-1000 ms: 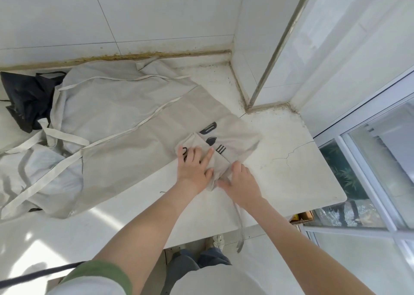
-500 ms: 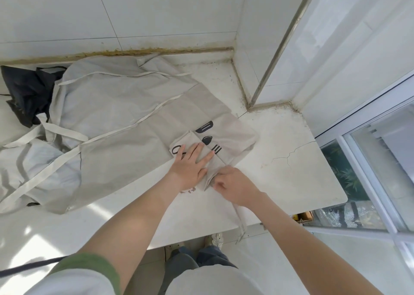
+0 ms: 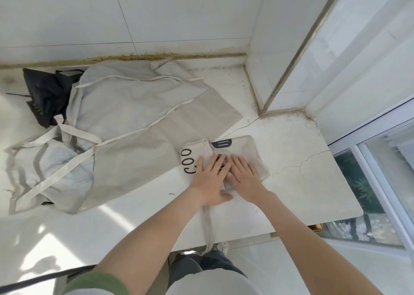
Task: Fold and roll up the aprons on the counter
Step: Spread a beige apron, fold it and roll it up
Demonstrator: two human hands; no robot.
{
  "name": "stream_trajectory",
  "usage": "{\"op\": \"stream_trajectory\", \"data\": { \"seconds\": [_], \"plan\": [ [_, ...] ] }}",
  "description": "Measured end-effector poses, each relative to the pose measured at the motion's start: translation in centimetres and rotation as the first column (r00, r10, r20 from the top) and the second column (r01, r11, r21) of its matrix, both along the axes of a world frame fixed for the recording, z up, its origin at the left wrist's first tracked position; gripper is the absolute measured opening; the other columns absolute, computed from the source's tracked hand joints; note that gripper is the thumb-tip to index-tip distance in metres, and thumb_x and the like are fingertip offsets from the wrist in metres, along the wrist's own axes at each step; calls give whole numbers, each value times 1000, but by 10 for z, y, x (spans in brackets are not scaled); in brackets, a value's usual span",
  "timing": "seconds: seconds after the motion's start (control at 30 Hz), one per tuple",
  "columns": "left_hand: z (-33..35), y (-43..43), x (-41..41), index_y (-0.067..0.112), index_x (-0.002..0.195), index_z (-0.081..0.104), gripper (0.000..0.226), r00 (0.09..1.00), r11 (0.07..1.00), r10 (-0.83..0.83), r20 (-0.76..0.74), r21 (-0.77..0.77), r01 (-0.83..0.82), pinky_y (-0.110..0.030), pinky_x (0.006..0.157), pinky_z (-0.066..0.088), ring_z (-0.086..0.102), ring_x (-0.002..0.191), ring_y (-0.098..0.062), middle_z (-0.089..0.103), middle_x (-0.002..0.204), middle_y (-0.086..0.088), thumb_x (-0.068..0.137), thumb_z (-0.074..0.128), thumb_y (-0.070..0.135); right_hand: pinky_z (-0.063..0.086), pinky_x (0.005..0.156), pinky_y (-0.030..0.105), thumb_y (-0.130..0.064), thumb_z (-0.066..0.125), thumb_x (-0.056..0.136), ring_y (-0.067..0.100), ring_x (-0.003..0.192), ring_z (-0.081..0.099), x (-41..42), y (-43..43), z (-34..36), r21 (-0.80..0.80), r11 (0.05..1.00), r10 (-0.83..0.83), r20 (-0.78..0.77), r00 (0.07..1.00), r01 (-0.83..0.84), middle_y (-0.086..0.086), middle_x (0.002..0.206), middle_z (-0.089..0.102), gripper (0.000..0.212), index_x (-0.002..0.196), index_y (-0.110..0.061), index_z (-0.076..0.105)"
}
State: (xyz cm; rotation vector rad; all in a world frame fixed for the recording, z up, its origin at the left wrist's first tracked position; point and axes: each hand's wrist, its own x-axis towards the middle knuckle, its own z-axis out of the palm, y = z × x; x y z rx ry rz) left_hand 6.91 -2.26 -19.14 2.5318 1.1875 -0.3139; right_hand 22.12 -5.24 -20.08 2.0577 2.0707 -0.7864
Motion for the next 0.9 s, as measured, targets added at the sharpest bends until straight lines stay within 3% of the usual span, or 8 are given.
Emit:
{"op": "stream_trajectory", "data": {
  "seconds": [0.1,0.2,0.27,0.37,0.43,0.6,0.8,0.9],
  "plan": [
    [-7,1,0,22,152,-12,81,999,1000,-10,-49,-18,10,-55,114,-14,-19,146,-23,-12,161,-3,94,28,63,15,113,33,-48,19,94,22,142,24,13,-1,6,159,961,-196,-179,964,225,2,155,28,65,148,-13,29],
    [-7,5,-3,29,153,-3,63,998,998,-55,-19,-7,55,-54,116,-10,-14,147,-26,-6,161,-5,100,21,53,35,96,45,-14,57,87,34,119,42,23,-3,9,340,795,-474,-168,864,503,10,137,45,58,142,-9,39],
    [-6,8,-7,24,154,9,58,996,994,-88,-19,61,89,-51,117,-3,-2,148,-29,6,161,-8,102,26,43,39,89,48,-14,66,82,38,110,45,27,-3,9,350,734,-558,-176,811,581,17,123,51,57,134,-3,46],
    [-9,12,-6,2,138,43,56,986,979,-164,38,132,158,-49,113,25,34,139,-35,43,145,-17,94,52,35,38,75,36,-15,60,88,31,93,47,37,-1,12,216,735,-572,-312,759,643,8,93,53,15,99,-6,56],
    [-8,18,-9,-3,122,56,57,975,969,-209,73,147,197,-49,105,38,48,128,-38,56,130,-19,85,62,40,30,59,29,-16,54,91,23,76,41,41,1,18,114,725,-584,-422,693,680,0,74,42,17,79,-12,43],
    [-1,23,-13,3,137,39,67,971,968,-233,48,102,227,-41,118,9,15,145,-28,25,152,-10,93,46,53,27,54,29,-19,54,90,17,62,32,34,11,29,89,679,-602,-501,622,729,1,64,35,30,70,-12,34],
    [4,20,-3,5,126,49,39,977,976,-212,26,58,210,-47,113,15,14,145,-31,19,154,-11,96,40,29,21,49,31,-20,45,94,22,62,31,26,15,35,18,684,-684,-330,650,729,1,58,30,40,60,-13,26],
    [5,22,-6,9,102,63,29,954,974,-228,192,28,227,-45,103,30,37,132,-33,38,141,-15,89,41,22,22,47,29,-19,45,92,22,59,32,24,10,33,-35,689,-705,-266,658,724,1,60,32,36,60,-12,28]
  ]
}}
